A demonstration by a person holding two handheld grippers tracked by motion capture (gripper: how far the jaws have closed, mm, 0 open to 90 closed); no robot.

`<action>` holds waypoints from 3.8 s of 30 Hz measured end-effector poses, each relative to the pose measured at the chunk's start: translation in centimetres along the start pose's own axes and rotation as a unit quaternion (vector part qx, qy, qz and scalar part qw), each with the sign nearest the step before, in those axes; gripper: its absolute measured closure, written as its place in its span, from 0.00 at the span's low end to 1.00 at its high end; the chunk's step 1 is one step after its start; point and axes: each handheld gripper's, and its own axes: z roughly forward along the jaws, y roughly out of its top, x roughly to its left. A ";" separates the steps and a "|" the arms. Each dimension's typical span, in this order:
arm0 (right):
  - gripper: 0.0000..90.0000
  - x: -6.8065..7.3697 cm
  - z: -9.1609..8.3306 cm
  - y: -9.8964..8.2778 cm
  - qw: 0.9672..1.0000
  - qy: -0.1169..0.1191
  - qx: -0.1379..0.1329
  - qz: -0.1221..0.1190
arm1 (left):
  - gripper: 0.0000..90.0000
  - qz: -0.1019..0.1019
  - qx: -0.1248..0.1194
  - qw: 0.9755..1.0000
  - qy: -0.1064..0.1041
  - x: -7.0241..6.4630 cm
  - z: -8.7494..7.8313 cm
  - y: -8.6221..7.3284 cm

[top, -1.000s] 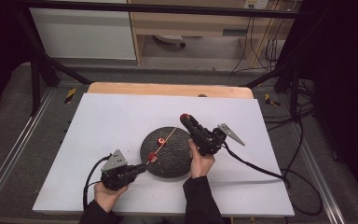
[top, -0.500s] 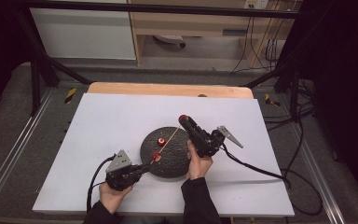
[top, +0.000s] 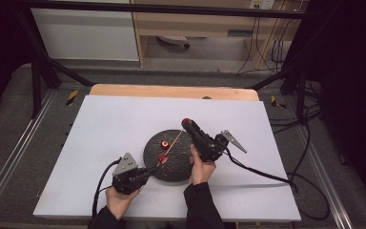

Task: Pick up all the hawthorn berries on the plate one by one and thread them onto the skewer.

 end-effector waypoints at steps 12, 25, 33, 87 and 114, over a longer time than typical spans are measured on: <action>0.69 0.0 -0.1 -0.8 1.000 -0.003 0.002 0.002 | 0.98 -0.019 -0.011 1.000 0.007 -0.6 0.7 0.3; 0.68 -0.1 -0.6 -2.4 0.999 0.000 0.044 -0.002 | 0.98 -0.025 -0.006 1.000 0.003 -0.1 1.7 1.0; 0.68 0.1 -1.1 -2.9 0.995 0.005 0.096 -0.018 | 0.98 -0.021 -0.003 1.000 0.003 0.0 2.3 1.4; 0.05 -1.2 -1.9 -0.7 0.884 -0.089 0.398 -0.227 | 0.98 0.014 0.065 0.998 0.015 6.7 -6.1 -3.9; 0.06 0.2 4.8 0.2 0.840 -0.110 0.460 -0.265 | 0.98 0.013 0.061 0.998 0.023 6.8 -6.2 -3.8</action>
